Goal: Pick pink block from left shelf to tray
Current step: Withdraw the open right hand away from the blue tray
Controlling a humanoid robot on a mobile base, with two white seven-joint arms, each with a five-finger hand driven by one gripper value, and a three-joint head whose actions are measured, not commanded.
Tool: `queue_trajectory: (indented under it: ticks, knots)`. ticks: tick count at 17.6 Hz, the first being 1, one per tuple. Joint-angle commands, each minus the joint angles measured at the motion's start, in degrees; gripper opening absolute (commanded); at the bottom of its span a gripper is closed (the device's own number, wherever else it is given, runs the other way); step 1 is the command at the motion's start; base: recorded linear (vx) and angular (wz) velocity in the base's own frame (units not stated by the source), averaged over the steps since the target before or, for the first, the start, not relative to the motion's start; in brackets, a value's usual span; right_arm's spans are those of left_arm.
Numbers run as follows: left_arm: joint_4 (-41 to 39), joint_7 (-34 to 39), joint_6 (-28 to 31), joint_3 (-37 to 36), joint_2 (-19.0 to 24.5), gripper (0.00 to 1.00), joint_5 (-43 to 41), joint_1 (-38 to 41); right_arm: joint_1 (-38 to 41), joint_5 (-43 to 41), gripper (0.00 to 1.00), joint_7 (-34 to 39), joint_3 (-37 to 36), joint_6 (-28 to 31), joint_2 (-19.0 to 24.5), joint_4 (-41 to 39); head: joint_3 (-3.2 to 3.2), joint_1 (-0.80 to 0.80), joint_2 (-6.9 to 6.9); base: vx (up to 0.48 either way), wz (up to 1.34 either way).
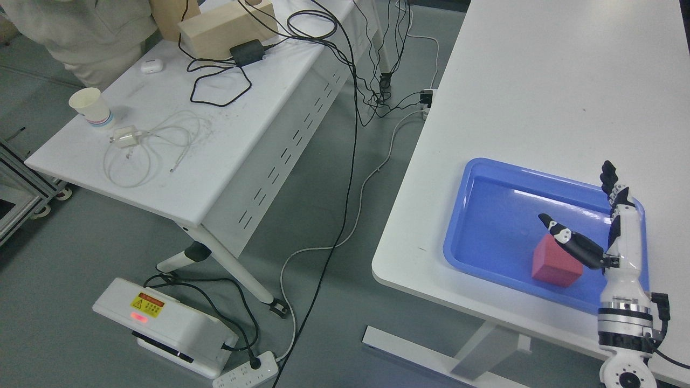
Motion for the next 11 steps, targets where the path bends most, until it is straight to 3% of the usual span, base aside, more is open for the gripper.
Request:
queue_trajectory:
  ticks: [1, 11]
  knots:
    - [-1.0, 0.0, 0.0, 0.0, 1.0, 1.0, -0.1, -1.3, -0.1, -2.8, 1.0, -0.2, -2.0, 0.5, 0.1, 0.0, 0.0, 0.0, 0.0, 0.0, 0.0]
    - [-1.0, 0.0, 0.0, 0.0, 1.0, 1.0, -0.1, -1.3, -0.2, -2.8, 1.0, -0.1, -1.8, 1.5, 0.5, 0.0, 0.0, 0.0, 0.0, 0.001, 0.0]
